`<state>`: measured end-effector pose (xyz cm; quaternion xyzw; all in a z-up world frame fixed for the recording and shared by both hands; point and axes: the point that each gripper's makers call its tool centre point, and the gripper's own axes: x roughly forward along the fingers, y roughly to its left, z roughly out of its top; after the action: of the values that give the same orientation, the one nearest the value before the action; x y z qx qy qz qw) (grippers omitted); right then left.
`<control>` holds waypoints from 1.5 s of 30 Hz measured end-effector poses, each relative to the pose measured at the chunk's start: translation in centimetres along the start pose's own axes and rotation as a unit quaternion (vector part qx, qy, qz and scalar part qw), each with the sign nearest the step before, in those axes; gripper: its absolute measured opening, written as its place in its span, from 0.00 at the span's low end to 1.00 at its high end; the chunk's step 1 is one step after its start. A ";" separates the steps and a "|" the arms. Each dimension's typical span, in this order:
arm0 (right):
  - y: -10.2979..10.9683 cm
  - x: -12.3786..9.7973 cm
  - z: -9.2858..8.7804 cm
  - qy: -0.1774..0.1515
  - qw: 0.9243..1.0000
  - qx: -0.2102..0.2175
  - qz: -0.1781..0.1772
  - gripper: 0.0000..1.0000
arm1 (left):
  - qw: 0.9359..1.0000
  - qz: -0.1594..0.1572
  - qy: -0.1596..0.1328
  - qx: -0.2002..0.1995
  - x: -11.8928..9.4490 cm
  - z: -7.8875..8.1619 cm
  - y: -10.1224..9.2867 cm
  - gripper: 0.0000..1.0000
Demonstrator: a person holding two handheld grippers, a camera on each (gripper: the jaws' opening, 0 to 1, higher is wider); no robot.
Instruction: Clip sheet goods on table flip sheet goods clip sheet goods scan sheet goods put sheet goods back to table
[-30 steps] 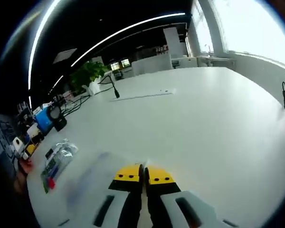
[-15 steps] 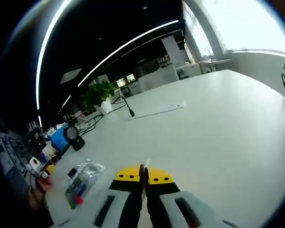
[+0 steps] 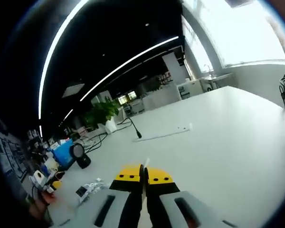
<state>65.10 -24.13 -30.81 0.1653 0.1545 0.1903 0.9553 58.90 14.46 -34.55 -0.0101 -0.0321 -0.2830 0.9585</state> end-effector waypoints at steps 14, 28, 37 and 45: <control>3.8 -0.6 2.7 -0.046 0.998 -0.015 0.028 0.00 | 1.000 0.002 -0.003 -0.002 -0.1 0.1 0.0 0.38; 6.4 -0.9 5.8 -0.090 0.995 -0.029 0.035 0.00 | 1.000 0.004 -0.008 -0.004 -0.1 0.3 0.1 0.37; 7.2 -0.3 7.7 -0.129 0.991 -0.031 0.031 0.00 | 1.000 0.004 -0.009 -0.007 -0.1 0.3 0.2 0.37; 7.4 1.1 9.5 -0.168 0.985 -0.030 0.020 0.00 | 1.000 0.007 -0.008 -0.008 -0.2 0.3 0.4 0.37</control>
<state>67.15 -19.65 -19.73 0.1693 -0.0174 0.1835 0.9682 58.95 14.90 -34.28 -0.0202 -0.0371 -0.2767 0.9600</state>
